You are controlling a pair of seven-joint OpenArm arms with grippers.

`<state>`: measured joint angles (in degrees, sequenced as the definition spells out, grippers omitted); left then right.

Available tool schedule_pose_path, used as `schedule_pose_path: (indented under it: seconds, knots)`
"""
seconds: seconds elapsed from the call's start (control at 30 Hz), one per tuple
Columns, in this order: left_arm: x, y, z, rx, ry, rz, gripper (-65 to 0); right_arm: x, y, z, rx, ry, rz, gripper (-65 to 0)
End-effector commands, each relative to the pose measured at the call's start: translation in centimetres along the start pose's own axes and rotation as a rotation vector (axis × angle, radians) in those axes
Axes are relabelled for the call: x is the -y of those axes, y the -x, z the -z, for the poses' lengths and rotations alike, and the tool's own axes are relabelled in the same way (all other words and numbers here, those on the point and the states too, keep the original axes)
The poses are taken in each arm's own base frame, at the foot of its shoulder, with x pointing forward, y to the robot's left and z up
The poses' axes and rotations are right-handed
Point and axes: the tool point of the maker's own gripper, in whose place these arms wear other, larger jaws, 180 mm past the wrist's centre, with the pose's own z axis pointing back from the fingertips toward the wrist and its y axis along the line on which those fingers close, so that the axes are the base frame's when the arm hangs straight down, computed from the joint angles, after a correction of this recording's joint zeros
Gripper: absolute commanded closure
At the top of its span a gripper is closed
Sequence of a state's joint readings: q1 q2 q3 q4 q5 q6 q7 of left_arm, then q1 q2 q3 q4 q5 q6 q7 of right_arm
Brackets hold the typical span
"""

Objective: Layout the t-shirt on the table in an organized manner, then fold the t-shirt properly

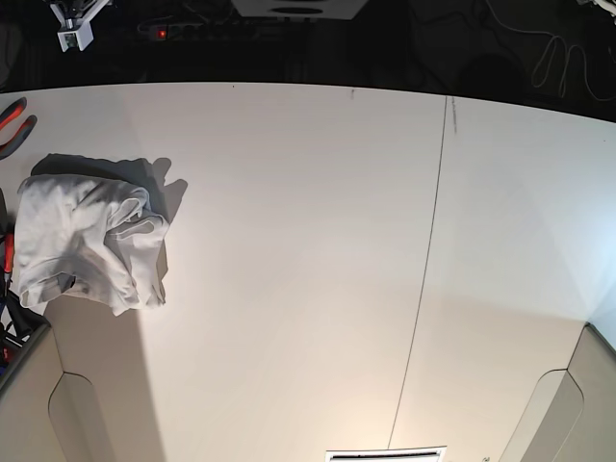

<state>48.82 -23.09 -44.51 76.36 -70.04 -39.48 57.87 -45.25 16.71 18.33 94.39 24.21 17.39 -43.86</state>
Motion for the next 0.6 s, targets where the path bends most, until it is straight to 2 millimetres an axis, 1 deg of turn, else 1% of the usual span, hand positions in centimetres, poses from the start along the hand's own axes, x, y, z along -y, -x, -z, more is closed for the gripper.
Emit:
schedule_pose_path:
  seconds: [0.0,0.07,0.13,0.2,0.27,0.33,0.4,0.43,0.47,0.57]
  knots:
    - [-0.8,0.4,0.1,0.005,-0.005,-0.017,0.0,0.9,0.8,0.6,-0.014,-0.006,0.009,0.0]
    - [-2.1,2.3,1.8,0.009,-0.029,-0.061,0.0,2.0,2.4,2.8,-0.029,-0.035,0.052,0.0]
    - [-2.8,4.0,4.1,0.006,-0.053,-0.056,0.0,2.8,3.4,5.0,-0.032,-0.058,0.104,0.0]
    - [-2.5,5.3,6.9,-0.010,-0.055,-0.018,0.0,3.0,4.3,7.1,-0.065,-0.075,0.145,0.0]
    - [-1.4,6.5,9.9,-0.040,-0.039,0.053,0.0,3.0,4.9,9.1,-0.113,-0.079,0.189,0.0]
    - [0.2,8.0,12.9,-0.088,-0.012,0.151,0.0,2.7,4.5,10.8,-0.114,-0.082,0.218,0.0]
    - [2.3,10.1,15.6,-0.160,0.029,0.256,0.0,1.8,3.6,12.2,-0.109,-0.091,0.232,0.0]
    - [3.4,11.1,16.8,-0.196,0.054,0.306,0.0,1.2,2.8,12.9,-0.109,-0.102,0.233,0.0]
    - [4.1,12.0,18.0,-0.228,0.048,0.352,0.0,0.3,1.9,13.4,-0.107,-0.117,0.231,0.0]
    - [4.9,13.2,20.8,-0.296,-0.023,0.486,0.0,-2.7,-1.0,14.8,-0.108,-0.150,0.183,0.0]
